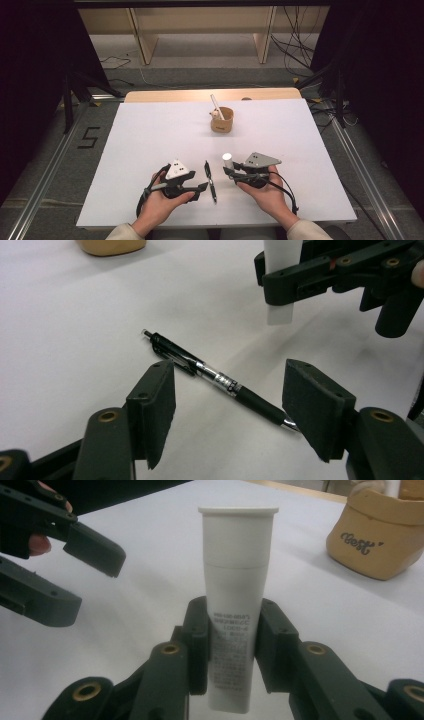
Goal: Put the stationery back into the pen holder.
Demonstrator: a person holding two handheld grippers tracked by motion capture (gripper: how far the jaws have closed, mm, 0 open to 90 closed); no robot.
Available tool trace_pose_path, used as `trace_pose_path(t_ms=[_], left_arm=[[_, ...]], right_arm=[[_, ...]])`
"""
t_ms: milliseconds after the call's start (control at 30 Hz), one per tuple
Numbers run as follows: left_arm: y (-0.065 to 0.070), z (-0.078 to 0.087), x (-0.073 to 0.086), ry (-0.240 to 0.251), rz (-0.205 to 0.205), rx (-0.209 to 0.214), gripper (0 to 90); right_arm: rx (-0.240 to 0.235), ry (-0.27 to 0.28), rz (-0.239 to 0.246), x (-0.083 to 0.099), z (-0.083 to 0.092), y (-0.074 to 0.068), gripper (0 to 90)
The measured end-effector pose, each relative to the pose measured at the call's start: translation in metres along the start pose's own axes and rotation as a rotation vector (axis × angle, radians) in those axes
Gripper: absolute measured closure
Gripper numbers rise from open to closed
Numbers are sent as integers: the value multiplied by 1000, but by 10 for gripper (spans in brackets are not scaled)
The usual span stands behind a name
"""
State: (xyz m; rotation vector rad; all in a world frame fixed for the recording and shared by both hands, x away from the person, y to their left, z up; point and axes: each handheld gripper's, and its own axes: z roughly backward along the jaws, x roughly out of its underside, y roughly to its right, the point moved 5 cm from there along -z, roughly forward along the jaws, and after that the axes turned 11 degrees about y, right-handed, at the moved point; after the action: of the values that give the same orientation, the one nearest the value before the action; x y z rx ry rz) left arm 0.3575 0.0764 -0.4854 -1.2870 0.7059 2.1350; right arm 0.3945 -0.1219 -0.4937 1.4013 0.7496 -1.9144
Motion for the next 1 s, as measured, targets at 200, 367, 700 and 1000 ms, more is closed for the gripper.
trace_pose_path(t_ms=[200, 367, 700, 1000], left_arm=[[-5, -1, 2, -9, 3, -16, 372], [-9, 0, 4, -26, 7, -32, 367], [-12, -2, 6, -28, 8, -42, 344], [-13, -3, 8, -40, 9, -50, 337]], right_arm=[[29, 14, -21, -5, -1, 7, 698], [61, 28, -24, -11, -3, 18, 698], [110, 38, -31, -22, -10, 35, 697], [138, 40, -37, -26, -16, 45, 698]])
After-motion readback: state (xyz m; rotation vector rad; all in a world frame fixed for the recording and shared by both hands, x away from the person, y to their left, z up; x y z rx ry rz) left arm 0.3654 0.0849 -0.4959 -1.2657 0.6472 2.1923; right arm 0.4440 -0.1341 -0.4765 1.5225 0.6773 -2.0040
